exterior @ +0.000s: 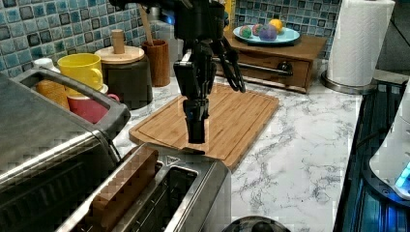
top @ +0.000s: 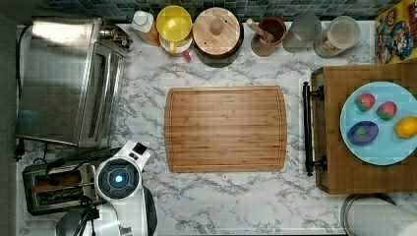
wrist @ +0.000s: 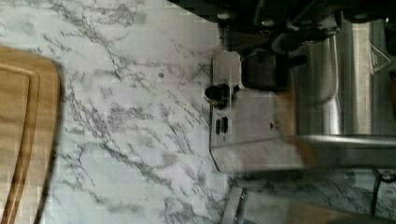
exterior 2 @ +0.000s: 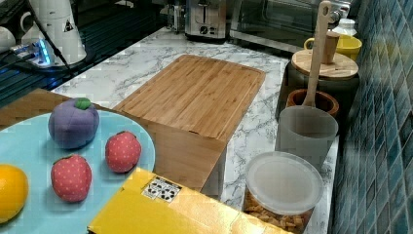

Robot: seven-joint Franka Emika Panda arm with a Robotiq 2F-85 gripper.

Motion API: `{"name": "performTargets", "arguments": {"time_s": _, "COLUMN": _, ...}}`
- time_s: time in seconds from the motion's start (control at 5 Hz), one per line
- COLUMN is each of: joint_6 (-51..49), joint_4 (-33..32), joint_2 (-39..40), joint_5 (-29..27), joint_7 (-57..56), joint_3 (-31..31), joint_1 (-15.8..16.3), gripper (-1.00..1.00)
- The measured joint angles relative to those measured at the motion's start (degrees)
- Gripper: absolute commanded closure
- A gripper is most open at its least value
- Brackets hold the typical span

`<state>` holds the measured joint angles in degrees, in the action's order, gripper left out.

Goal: Turn on the toaster.

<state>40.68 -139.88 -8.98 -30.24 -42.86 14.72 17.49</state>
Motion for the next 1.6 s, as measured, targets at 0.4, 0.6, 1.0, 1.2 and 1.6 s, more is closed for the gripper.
{"name": "performTargets", "arguments": {"time_s": 0.4, "joint_6": 0.8, "joint_4": 3.9, "joint_2": 3.2, "joint_5": 4.4, "joint_7": 0.3, "joint_3": 2.7, "joint_1": -0.2, "gripper": 1.00}}
{"name": "performTargets", "arguments": {"time_s": 0.6, "joint_6": 0.8, "joint_4": 6.5, "joint_2": 6.9, "joint_5": 9.6, "joint_7": 2.0, "joint_3": 3.6, "joint_1": -0.1, "gripper": 1.00}}
{"name": "performTargets", "arguments": {"time_s": 1.0, "joint_6": -0.1, "joint_4": 7.1, "joint_2": 8.3, "joint_5": 10.3, "joint_7": 10.0, "joint_3": 3.4, "joint_1": -0.1, "gripper": 1.00}}
{"name": "performTargets", "arguments": {"time_s": 1.2, "joint_6": -3.4, "joint_4": 7.1, "joint_2": 7.7, "joint_5": 10.3, "joint_7": 9.9, "joint_3": 3.2, "joint_1": -0.2, "gripper": 1.00}}
{"name": "performTargets", "arguments": {"time_s": 1.6, "joint_6": -3.5, "joint_4": 5.9, "joint_2": 7.3, "joint_5": 11.1, "joint_7": 9.8, "joint_3": 3.7, "joint_1": -0.1, "gripper": 1.00}}
